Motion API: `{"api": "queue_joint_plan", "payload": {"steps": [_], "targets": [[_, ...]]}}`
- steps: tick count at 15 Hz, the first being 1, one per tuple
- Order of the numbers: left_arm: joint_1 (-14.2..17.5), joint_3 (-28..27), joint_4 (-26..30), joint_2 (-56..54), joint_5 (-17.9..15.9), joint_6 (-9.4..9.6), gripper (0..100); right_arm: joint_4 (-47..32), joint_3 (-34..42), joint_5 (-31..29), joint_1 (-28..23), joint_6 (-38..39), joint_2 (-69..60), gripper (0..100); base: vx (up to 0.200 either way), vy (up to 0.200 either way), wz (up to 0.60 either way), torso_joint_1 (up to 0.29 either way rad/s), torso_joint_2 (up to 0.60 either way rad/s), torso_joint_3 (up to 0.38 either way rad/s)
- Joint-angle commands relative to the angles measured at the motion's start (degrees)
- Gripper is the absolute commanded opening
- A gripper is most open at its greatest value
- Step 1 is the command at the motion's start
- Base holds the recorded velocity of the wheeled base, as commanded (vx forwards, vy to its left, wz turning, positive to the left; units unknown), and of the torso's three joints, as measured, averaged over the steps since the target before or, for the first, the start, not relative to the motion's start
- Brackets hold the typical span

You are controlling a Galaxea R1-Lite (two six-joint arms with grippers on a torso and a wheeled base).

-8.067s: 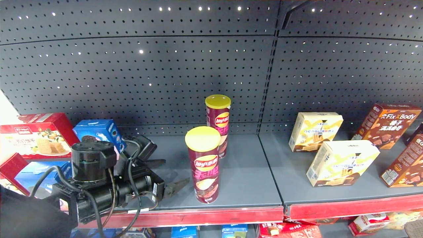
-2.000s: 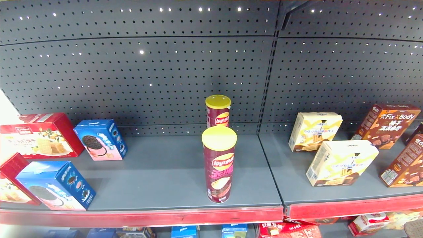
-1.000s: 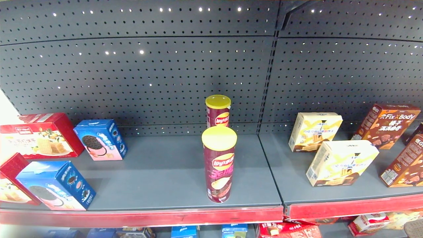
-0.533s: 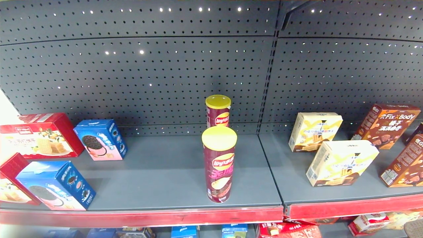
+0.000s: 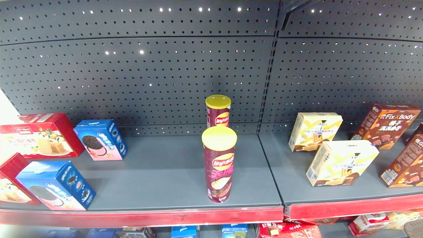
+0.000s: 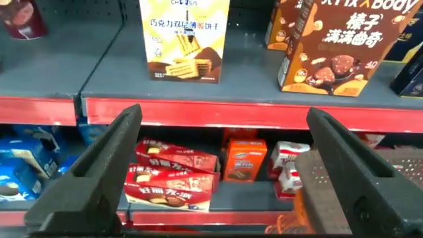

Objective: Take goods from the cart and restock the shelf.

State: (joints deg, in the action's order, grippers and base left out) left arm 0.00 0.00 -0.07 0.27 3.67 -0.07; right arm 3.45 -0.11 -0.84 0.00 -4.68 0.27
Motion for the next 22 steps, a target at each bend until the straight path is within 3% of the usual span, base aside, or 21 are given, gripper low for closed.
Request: {"api": "queue_joint_plan", "payload": {"steps": [1,4,8,22], "targets": [[0.0,0.0,0.0,0.2,0.0,-0.01,100,0.2,0.1,0.0,0.0,1.9,0.0,100,0.000,0.000,0.00,0.000,0.00,0.000],[0.1,0.0,0.0,0.2,0.0,-0.01,100,0.2,0.1,0.1,0.0,7.2,0.0,100,0.000,0.000,0.00,0.000,0.00,0.000],[0.1,0.0,0.0,0.1,0.0,-0.01,100,-0.2,-0.1,6.3,0.0,6.0,0.1,100,0.000,0.000,0.00,0.000,0.00,0.000],[0.1,0.0,0.1,0.1,-0.1,0.25,100,-0.1,0.0,8.5,0.0,3.5,0.1,100,0.000,0.000,0.04,0.000,0.00,0.000]]}}
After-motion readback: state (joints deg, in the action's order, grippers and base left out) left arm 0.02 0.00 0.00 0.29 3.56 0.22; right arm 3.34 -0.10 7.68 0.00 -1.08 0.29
